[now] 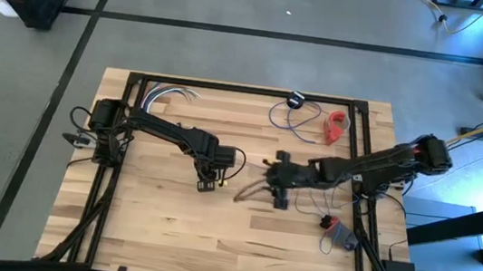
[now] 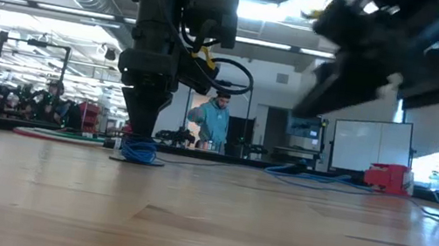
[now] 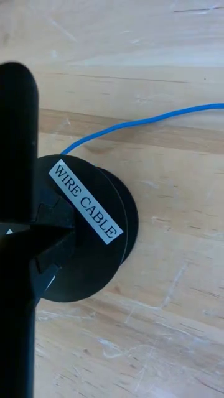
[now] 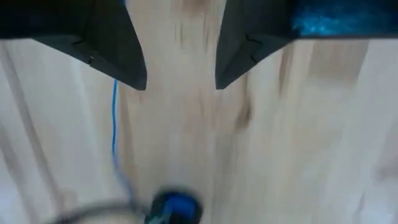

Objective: Coil cords
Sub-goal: Uncoil the blue wire from the spool

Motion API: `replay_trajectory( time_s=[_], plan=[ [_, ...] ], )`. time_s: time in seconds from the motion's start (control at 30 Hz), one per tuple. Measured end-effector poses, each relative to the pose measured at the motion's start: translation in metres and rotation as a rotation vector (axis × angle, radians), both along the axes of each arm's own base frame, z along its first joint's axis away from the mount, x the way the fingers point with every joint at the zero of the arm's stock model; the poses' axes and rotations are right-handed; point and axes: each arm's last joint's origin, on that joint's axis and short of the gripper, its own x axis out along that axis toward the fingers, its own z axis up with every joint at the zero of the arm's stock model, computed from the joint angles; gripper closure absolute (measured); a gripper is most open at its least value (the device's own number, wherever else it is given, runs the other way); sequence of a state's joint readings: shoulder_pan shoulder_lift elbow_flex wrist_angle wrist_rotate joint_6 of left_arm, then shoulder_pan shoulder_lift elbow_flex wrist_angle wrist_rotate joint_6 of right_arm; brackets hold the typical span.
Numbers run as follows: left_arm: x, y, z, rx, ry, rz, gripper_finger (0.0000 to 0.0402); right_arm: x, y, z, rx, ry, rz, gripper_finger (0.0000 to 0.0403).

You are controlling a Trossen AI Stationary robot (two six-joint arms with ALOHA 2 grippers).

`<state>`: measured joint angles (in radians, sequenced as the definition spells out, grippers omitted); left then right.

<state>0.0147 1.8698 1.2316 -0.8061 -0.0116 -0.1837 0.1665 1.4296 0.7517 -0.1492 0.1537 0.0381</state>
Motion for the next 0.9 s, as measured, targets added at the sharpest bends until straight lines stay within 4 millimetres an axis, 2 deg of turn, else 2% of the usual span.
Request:
replay_trajectory(
  time_s=[0.13, 0.43, 0.63, 0.7, 0.83, 0.9],
  plan=[
    [0.0, 0.0, 0.0, 0.0, -0.001, 0.0, 0.0401, 0.025, -0.019, -0.018, -0.006, -0.116, -0.037, 0.0221],
    [0.001, 0.0, 0.0, 0.0, -0.011, 0.0, 0.0401, 0.053, -0.066, -0.075, -0.002, -0.032, -0.108, 0.024],
    [0.001, -0.001, 0.0, -0.001, -0.011, -0.002, 0.0401, 0.058, -0.084, -0.086, 0.026, -0.061, -0.131, 0.0273],
    [0.001, -0.002, 0.0, 0.0, -0.01, -0.004, 0.0401, 0.058, -0.085, -0.087, 0.019, -0.055, -0.136, 0.0302],
    [0.001, -0.003, 0.0, 0.003, -0.01, -0.008, 0.0401, 0.055, -0.083, -0.086, -0.051, -0.013, -0.106, 0.0386],
    [0.001, -0.003, 0.0, 0.002, -0.01, -0.004, 0.0401, 0.052, -0.078, -0.082, -0.069, 0.019, -0.097, 0.0388]
  ],
)
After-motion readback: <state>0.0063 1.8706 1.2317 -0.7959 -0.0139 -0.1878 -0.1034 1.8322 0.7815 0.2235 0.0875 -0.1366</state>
